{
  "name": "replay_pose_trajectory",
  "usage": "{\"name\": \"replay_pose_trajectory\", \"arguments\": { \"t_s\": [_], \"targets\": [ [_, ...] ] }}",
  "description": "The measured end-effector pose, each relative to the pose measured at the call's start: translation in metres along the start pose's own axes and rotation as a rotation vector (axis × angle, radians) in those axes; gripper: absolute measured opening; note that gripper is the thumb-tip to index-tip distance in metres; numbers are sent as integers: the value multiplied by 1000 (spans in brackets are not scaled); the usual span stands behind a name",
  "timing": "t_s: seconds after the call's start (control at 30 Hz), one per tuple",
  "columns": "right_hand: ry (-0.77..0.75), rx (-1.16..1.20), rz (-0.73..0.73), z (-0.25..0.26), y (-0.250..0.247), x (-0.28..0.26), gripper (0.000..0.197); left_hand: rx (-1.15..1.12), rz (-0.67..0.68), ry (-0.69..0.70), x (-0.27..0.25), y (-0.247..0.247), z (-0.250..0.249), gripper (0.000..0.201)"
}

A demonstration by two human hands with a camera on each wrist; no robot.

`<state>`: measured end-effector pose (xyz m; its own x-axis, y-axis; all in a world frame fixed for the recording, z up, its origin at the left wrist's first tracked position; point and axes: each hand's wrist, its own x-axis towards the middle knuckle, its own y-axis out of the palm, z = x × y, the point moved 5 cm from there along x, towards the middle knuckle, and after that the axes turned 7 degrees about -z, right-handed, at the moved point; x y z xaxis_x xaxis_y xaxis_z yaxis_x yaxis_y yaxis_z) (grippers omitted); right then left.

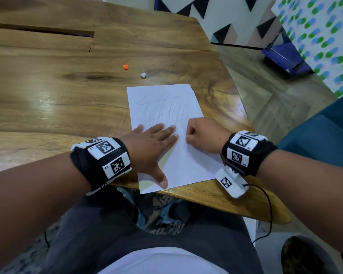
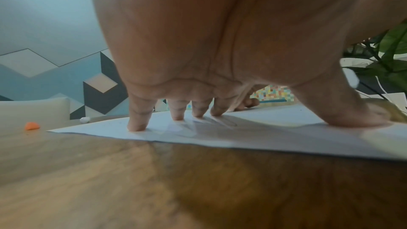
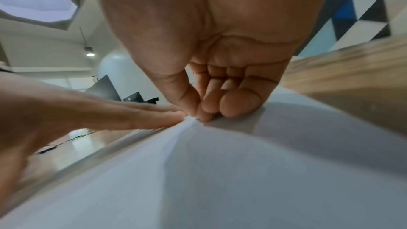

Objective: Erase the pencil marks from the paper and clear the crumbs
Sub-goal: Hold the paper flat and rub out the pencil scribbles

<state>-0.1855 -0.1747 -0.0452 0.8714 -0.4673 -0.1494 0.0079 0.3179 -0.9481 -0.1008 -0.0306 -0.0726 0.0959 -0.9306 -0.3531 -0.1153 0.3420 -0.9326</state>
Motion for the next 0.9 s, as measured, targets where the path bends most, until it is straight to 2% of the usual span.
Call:
{"name": "replay_pose_trajectory", "arguments": {
  "t_s": [0.13, 0.27, 0.33, 0.43, 0.5, 0.57, 0.63, 0.73, 0.8, 0.9],
  "targets": [
    [108, -17, -66, -14, -12, 20, 11, -17, 1, -4, 1, 0, 0, 140],
    [51, 4, 7, -7, -10, 6, 10, -40, 0, -5, -3, -3, -1, 132],
    [-9, 6, 60, -1, -3, -10, 8, -60, -20, 1, -6, -10, -3, 115],
    [-66, 27, 112, 3, 4, -28, 5, -75, -123, -17, -3, -25, -5, 80],
    [-81, 68, 146, 4, 7, -34, 6, -104, -185, -49, 3, -33, -7, 66],
    [-59, 127, 135, 3, 3, -34, 5, -87, -223, -79, 11, -36, -8, 74],
    [-16, 170, 39, -4, -7, -24, 4, -63, -229, -100, 19, -35, -5, 95],
    [56, 147, -63, -17, -22, -7, 6, -55, -135, -126, 28, -25, 1, 129],
    [69, 76, -50, -21, -23, 0, 9, -62, -64, -134, 31, -17, 3, 139],
    [41, -7, -12, -17, -12, -3, 7, -67, -51, -129, 31, -10, 4, 141]
  ]
}}
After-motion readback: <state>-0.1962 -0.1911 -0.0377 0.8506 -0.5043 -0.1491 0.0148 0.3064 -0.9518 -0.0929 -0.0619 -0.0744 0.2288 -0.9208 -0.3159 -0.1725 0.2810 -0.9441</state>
